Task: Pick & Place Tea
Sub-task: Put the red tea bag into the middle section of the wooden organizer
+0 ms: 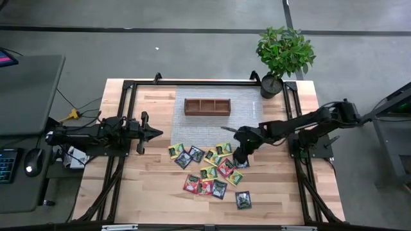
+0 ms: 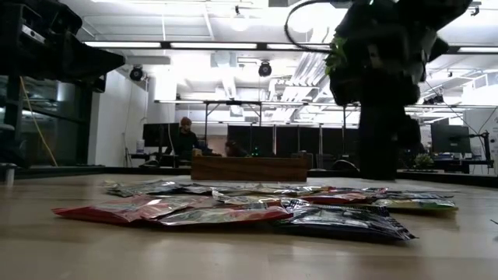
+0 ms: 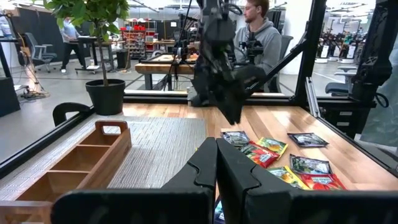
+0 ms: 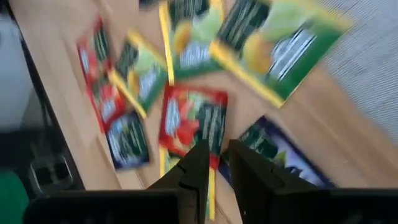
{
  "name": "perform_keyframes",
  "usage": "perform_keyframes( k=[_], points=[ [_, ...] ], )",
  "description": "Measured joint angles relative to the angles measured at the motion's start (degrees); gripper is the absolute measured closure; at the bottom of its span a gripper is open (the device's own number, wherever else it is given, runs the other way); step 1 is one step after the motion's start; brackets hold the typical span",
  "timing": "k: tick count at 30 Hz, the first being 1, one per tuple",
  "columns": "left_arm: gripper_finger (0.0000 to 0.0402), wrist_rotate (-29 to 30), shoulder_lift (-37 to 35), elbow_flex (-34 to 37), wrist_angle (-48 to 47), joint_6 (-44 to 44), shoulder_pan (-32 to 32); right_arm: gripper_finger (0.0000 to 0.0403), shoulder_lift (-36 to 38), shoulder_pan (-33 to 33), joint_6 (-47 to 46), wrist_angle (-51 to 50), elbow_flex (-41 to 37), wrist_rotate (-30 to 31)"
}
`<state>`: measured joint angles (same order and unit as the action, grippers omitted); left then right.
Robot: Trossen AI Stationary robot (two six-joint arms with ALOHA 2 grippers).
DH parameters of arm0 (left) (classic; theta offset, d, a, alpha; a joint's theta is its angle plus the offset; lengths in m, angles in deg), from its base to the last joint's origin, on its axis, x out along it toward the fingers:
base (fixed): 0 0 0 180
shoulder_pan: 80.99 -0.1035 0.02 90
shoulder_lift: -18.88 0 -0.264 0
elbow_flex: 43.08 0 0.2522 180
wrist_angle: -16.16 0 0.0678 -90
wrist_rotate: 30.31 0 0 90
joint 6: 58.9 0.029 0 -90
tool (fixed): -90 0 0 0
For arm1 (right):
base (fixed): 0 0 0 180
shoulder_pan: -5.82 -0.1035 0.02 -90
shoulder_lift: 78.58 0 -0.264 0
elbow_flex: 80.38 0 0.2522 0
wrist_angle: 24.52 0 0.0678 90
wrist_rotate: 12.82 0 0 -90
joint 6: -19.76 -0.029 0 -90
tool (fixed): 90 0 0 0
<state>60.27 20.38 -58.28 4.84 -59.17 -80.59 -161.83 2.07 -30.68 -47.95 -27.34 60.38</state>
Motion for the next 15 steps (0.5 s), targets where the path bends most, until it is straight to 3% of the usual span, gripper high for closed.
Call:
perform_keyframes(
  k=[4, 15],
  points=[
    [0.0401, 0.01, 0.00, 0.00, -0.01, 0.00, 0.01, 0.0315, -4.59, 0.58, 4.31, 2.65, 1.60, -5.15],
    [0.0401, 0.02, 0.00, 0.00, -0.02, 0.00, 0.01, 0.0187, -12.19, 1.60, 5.41, 6.51, 4.01, -5.80]
  ],
)
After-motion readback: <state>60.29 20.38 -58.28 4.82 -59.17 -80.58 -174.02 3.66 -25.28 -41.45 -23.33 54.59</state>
